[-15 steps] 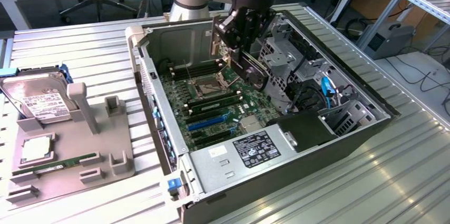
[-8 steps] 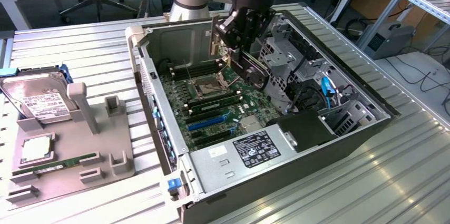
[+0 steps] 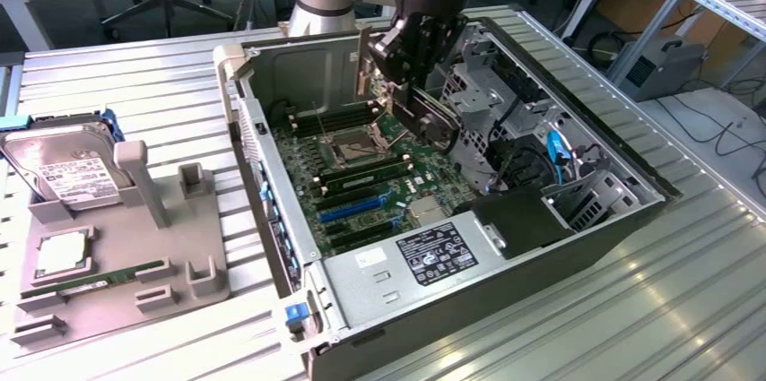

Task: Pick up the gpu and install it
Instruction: 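Insert the gpu into the slot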

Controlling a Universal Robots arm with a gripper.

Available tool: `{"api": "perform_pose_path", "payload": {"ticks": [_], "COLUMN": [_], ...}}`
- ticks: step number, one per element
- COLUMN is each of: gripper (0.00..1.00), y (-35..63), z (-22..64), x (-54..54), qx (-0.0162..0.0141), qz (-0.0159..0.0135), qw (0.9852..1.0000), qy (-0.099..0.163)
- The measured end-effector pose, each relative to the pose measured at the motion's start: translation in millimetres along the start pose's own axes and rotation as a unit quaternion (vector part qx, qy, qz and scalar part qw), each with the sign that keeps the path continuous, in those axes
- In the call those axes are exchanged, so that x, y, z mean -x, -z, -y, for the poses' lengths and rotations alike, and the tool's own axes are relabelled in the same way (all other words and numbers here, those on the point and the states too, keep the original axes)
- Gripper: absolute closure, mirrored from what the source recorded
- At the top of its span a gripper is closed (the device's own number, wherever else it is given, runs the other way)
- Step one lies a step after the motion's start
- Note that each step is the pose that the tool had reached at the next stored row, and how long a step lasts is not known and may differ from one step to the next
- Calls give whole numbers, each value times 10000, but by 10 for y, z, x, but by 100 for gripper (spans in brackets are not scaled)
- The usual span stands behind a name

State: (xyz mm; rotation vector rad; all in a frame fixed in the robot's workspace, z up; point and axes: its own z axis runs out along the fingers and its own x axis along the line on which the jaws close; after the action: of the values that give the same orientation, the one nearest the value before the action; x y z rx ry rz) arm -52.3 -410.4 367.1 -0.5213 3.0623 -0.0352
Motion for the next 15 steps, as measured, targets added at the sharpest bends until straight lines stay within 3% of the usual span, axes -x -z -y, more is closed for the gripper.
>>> {"api": "perform_pose_path", "payload": {"ticks": [15], "gripper": [73], "y": [0], "z": [0], "x": [0], "qx": [12], "qz": [11], "qw": [9992], "qy": [392]}}
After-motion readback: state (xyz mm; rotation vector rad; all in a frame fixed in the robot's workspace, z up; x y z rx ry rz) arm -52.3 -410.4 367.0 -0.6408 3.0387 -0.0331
